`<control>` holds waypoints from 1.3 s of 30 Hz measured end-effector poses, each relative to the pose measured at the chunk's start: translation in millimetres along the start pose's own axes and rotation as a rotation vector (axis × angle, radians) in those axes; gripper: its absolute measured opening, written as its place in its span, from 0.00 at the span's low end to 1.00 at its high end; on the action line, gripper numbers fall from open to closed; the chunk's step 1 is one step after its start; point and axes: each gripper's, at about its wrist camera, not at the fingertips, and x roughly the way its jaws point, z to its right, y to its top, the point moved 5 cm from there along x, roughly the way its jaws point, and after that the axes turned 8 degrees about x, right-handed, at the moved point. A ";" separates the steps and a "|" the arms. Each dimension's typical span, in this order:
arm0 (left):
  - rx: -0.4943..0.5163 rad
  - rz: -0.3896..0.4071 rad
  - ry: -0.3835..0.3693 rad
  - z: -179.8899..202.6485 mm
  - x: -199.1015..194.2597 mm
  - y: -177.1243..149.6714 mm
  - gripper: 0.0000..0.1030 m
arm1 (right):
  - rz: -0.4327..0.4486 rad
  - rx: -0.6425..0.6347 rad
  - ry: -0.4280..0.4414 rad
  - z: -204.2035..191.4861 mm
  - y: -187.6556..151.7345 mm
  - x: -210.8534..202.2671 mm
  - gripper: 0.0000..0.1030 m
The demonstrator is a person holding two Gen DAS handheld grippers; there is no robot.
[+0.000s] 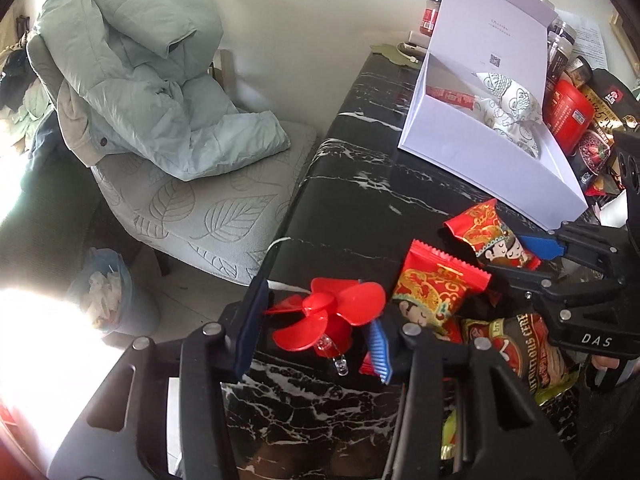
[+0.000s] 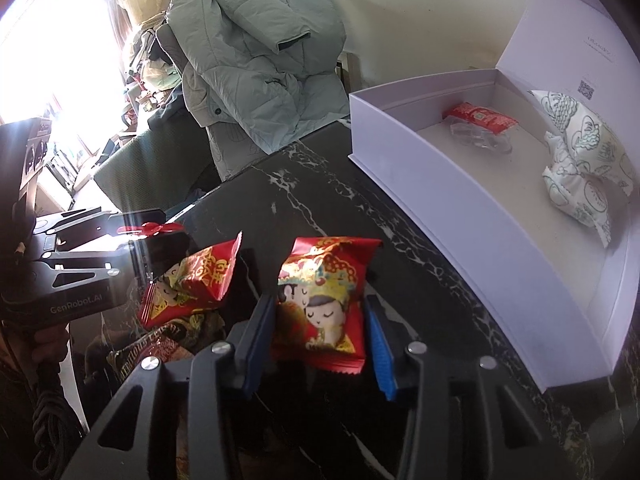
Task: Organize objects
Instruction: 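Close the right gripper on the red cartoon packet while the left gripper grasps the red fan toy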
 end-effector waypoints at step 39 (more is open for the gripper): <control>-0.039 0.033 0.023 20.3 -53.5 -42.2 0.43 | 0.082 0.051 -0.063 -3.4 -28.7 -23.6 0.72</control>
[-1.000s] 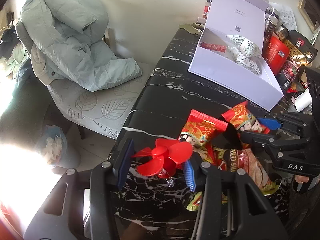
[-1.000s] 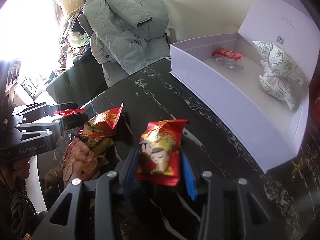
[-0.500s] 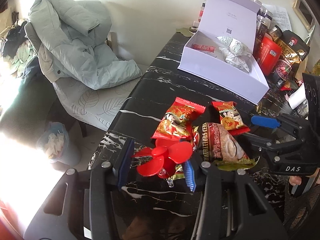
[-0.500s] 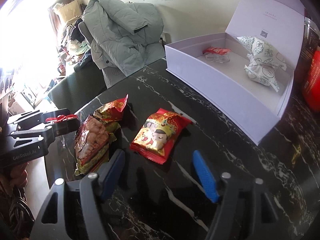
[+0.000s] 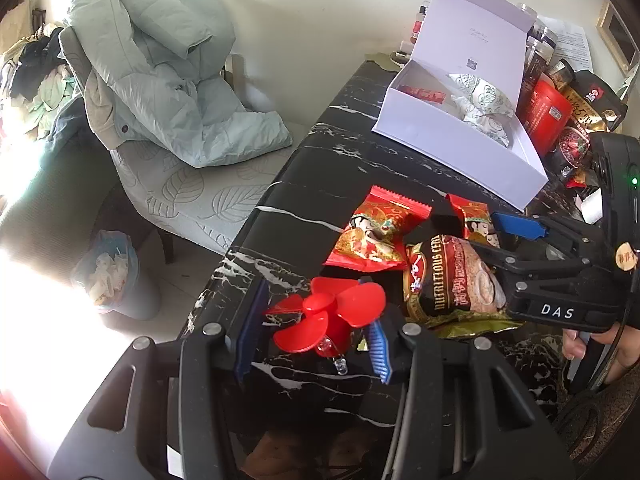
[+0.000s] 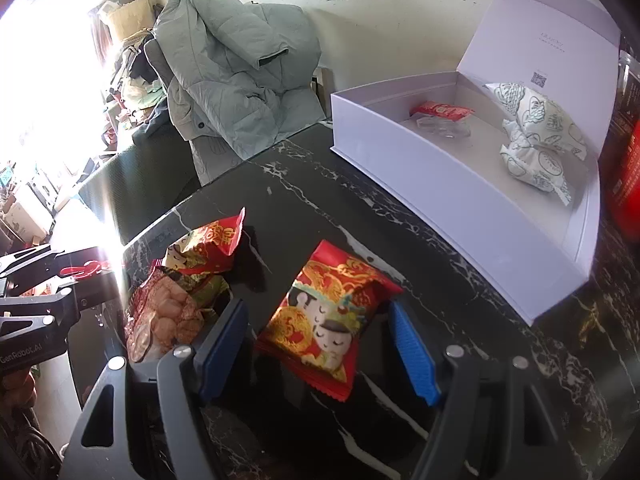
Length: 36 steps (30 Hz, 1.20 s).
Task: Organize objects
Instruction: 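Close the right gripper on the red cartoon packet while the left gripper grasps the red fan toy, then lift and carry the packet and fan toy with both grippers toward the lavender box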
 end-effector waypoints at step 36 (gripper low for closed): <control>0.124 0.043 -0.075 68.7 -33.8 2.4 0.43 | 0.067 0.012 -0.011 27.2 -48.1 -72.2 0.44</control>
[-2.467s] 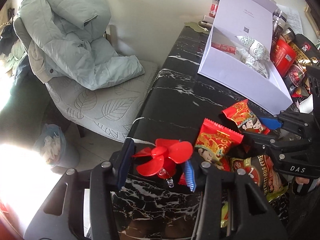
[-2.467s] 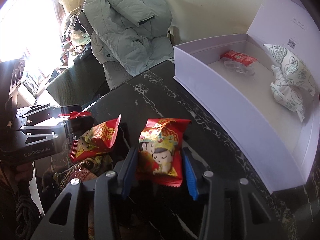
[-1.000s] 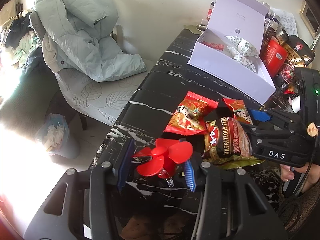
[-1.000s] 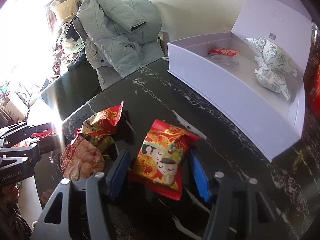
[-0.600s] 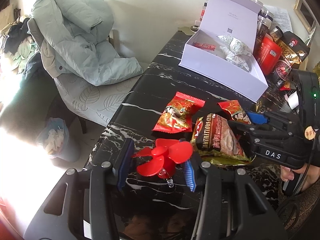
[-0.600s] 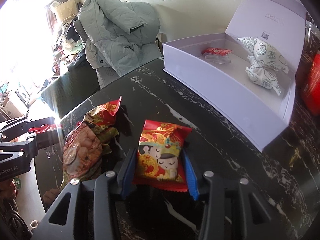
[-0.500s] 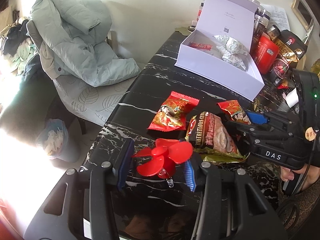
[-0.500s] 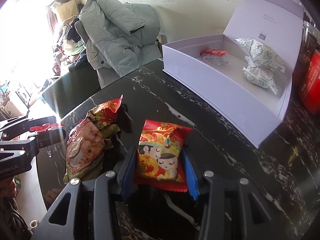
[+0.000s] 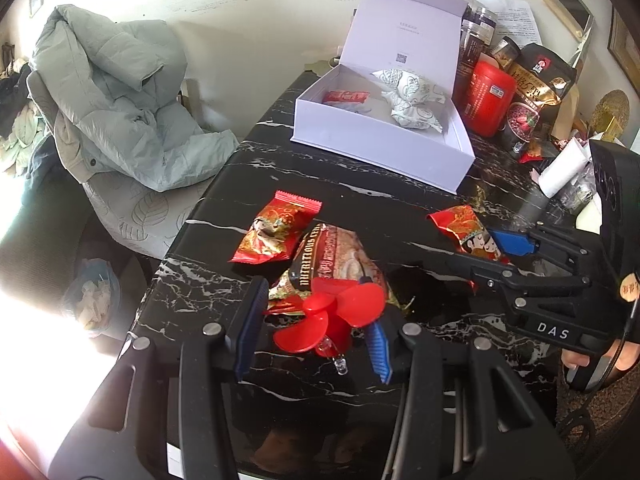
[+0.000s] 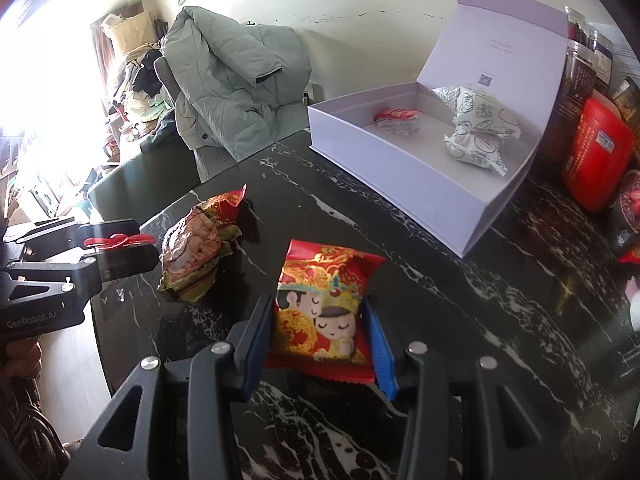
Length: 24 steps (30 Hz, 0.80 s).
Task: Organize objects
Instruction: 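Lift and carry the packet and fan toy with both grippers toward the lavender box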
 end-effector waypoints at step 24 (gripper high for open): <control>0.172 -0.030 -0.133 82.2 18.9 20.6 0.43 | 0.005 0.080 -0.022 42.3 -27.2 -36.5 0.44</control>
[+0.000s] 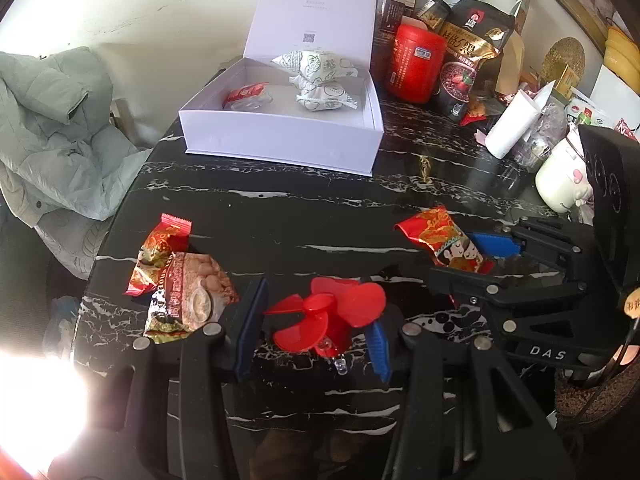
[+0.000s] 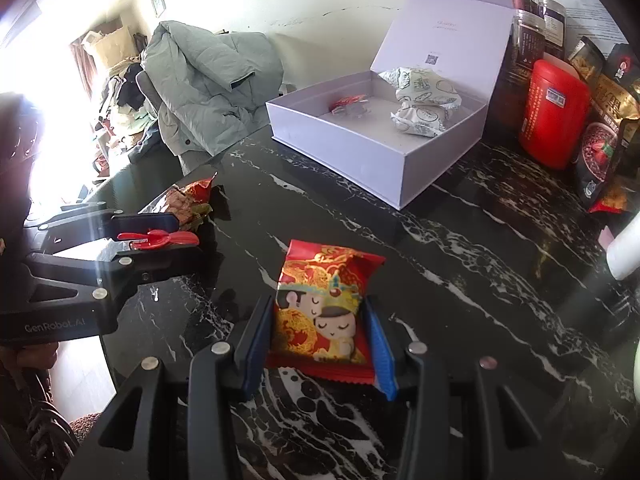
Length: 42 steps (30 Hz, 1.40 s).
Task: Organize objects
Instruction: 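Lift and carry the packet and fan toy with both grippers toward the lavender box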
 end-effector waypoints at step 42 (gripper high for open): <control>0.069 0.058 -0.009 -40.1 24.1 131.7 0.43 | 0.134 -0.128 0.017 8.4 139.6 -11.5 0.44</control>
